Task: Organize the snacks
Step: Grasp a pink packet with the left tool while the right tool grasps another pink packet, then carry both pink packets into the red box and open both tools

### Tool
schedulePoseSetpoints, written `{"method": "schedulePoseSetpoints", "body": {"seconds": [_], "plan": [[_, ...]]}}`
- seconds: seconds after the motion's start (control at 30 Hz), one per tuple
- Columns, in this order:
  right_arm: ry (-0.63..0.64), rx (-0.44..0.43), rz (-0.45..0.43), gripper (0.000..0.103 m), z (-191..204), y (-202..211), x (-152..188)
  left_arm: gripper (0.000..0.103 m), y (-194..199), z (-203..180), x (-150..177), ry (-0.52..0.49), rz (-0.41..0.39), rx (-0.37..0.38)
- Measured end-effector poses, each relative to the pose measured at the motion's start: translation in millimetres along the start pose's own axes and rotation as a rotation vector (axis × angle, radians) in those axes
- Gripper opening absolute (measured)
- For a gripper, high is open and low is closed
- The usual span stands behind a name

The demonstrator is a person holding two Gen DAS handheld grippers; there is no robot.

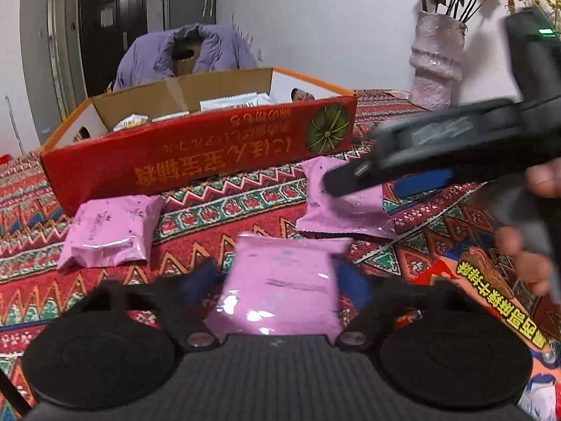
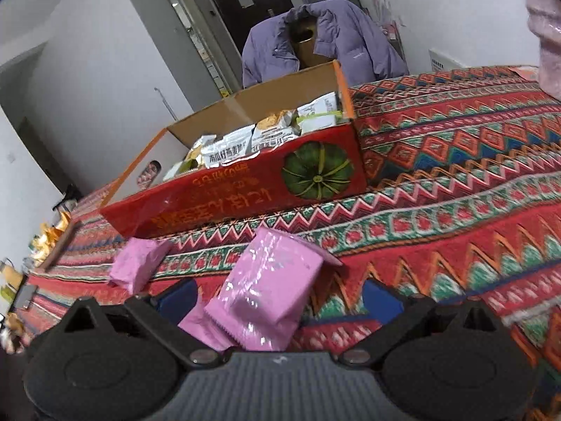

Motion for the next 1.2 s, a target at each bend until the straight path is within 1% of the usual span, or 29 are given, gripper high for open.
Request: {"method": "schedulePoseSetpoints", "body": {"seconds": [0.03,0.07,0.13,0.17,0.2,0.23,0.27,0.33,0.43,0.47,0.57,0.63,0.7,0.8,0.87,0.93,1.07,1.2], "plan": [[0.035,0.028,-0.018,0.094,6.5,-2.1,-0.2,0.062,3.7,0.3,-0.4,0.0,0.004,-0.005],[0.072,0.038,-0.022,0.09,14.9,-4.9,0.2,0.062,5.0,0.5,-1.7,0.005,0.013,-0.003],[0.101,0.045,-0.031,0.088,25.9,-7.6,-0.4,0.062,11.9,2.4,-2.1,0.011,0.017,-0.017],[0.117,0.036,-0.03,0.085,31.9,-9.2,-0.8,0.062,17.8,3.4,-1.8,0.013,0.007,-0.036],[0.133,0.035,-0.029,0.083,36.5,-10.3,-2.0,0.062,25.6,5.8,-1.4,0.019,-0.008,-0.054],[0.166,0.039,-0.033,0.078,43.6,-11.7,-2.6,0.062,35.2,10.0,-0.6,0.035,-0.025,-0.076],[0.196,0.045,-0.033,0.07,48.8,-13.2,-2.9,0.062,45.5,15.0,0.7,0.053,-0.043,-0.1],[0.255,0.064,-0.034,0.069,57.6,-15.0,-3.0,0.062,63.9,24.5,3.2,0.1,-0.071,-0.154],[0.29,0.084,-0.047,0.066,62.3,-13.7,-0.3,0.062,93.8,37.2,7.6,0.172,-0.12,-0.21],[0.288,0.08,-0.051,0.063,61.4,-12.9,0.6,0.062,101.5,39.1,9.0,0.184,-0.131,-0.219],[0.276,0.077,-0.051,0.062,57.0,-6.0,2.9,0.062,120.9,36.7,9.8,0.186,-0.161,-0.245],[0.266,0.073,-0.075,0.062,53.8,7.9,4.6,0.062,131.6,29.7,8.5,0.172,-0.175,-0.267],[0.253,0.051,-0.115,0.062,50.0,32.4,5.6,0.062,141.7,21.4,8.1,0.163,-0.186,-0.276],[0.257,0.047,-0.19,0.062,44.8,77.4,9.9,0.062,160.7,5.9,7.0,0.16,-0.212,-0.269],[0.268,0.024,-0.225,0.062,41.3,108.4,16.6,0.062,172.0,-6.4,8.7,0.155,-0.224,-0.268],[0.289,-0.011,-0.236,0.062,37.0,135.9,25.7,0.062,181.0,-20.1,11.7,0.15,-0.231,-0.255],[0.329,-0.042,-0.235,0.062,26.3,184.0,59.1,0.062,197.8,-50.3,23.1,0.145,-0.245,-0.233],[0.346,-0.059,-0.222,0.062,18.2,212.0,93.0,0.062,210.2,-75.9,32.6,0.137,-0.255,-0.217]]}}
Point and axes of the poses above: each gripper's, at about its wrist camera, not at the fingertips, and y roughly against the way its jaws point, z to its left, x to its underside, the point moved 2 cm from there along -y, roughly the way its jaws point, and after that the axes turned 15 degrees about x, right-handed, at the moved point
